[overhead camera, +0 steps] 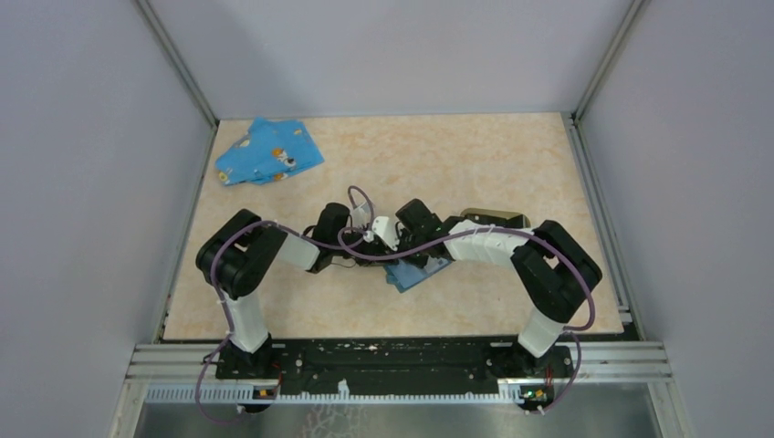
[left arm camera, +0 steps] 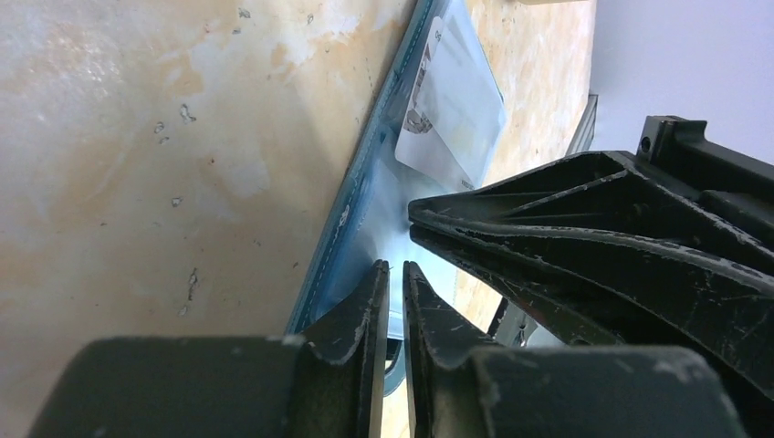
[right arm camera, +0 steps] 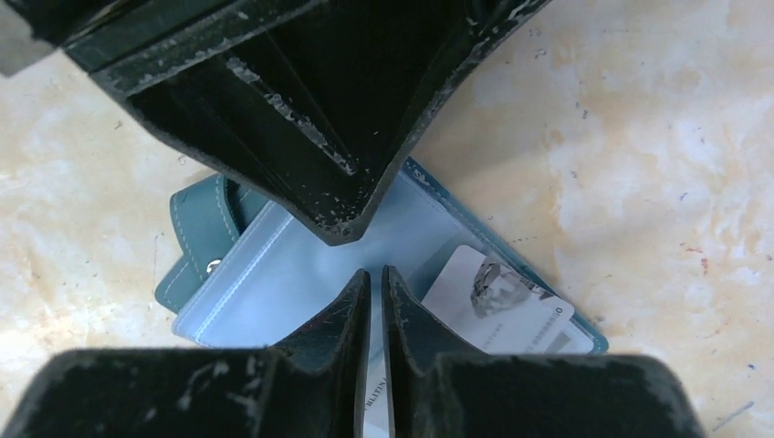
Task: Put the credit cards into the card holder
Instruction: Insert the credit card into the card holder.
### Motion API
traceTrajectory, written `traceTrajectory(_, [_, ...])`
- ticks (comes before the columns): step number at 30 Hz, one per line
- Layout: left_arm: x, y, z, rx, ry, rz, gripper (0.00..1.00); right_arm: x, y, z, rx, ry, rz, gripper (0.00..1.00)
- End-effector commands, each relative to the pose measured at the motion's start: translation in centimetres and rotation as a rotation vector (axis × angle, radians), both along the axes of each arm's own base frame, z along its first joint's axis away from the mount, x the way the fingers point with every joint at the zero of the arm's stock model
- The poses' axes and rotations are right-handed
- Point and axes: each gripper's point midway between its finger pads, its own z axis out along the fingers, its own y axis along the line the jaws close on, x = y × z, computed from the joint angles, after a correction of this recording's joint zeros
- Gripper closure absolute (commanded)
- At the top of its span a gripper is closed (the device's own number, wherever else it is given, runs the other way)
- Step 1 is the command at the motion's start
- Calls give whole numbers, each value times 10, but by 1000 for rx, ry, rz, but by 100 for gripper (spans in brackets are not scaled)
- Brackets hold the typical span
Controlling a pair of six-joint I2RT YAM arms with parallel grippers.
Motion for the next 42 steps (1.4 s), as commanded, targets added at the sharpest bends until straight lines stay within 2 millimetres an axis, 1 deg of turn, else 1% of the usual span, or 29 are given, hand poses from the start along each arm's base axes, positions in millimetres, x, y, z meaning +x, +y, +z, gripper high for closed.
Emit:
traceTrajectory(1, [-18,12,-29,60,76,-4,82,36,16,17,5,-157,-92,90])
traceTrajectory(3, [-19,12,-30,60,79,-4,82,49,7,17,-34,-216,-153,90])
traceTrajectory(5, [-18,12,-30,57,77,-6,82,59,1,21,-54,-269,-194,91])
traceTrajectory(9, [-18,11,-31,57,76,-10,82,69,-5,26,-67,-325,-234,91])
traceTrajectory(11, [-18,11,-31,57,76,-11,83,68,-2,27,-55,-317,-238,91])
traceTrajectory(13, [-17,10,-31,55,75,-12,83,59,7,29,-10,-263,-214,91])
traceTrajectory(15, [-17,9,-29,50,72,-15,83,45,20,40,57,-194,-163,90])
traceTrajectory(16, [-17,9,-28,48,70,-17,83,44,22,47,79,-193,-160,90])
traceTrajectory(18, [-16,9,-26,47,65,-18,83,49,19,60,107,-213,-170,88])
traceTrajectory(20, [-15,8,-23,44,59,-19,82,50,13,63,124,-201,-167,85])
traceTrajectory(23, [-13,6,-17,31,44,-24,82,46,9,63,146,-142,-140,83])
traceTrajectory(26, [-13,4,-12,22,36,-29,82,29,20,65,189,-65,-42,81])
traceTrajectory(27, [-12,4,-10,18,32,-31,82,26,22,64,199,-52,-35,80])
traceTrajectory(31, [-13,4,-9,17,30,-33,82,26,25,46,165,-14,-57,82])
traceTrajectory(33, [-13,4,-10,16,34,-33,82,28,27,39,149,-18,-86,83])
traceTrajectory(37, [-14,4,-13,13,40,-34,82,45,23,32,107,-87,-176,84])
traceTrajectory(39, [-15,4,-14,12,44,-36,82,50,20,30,97,-110,-206,84])
traceTrajectory(42, [-15,3,-15,9,45,-36,82,59,20,35,115,-141,-248,82])
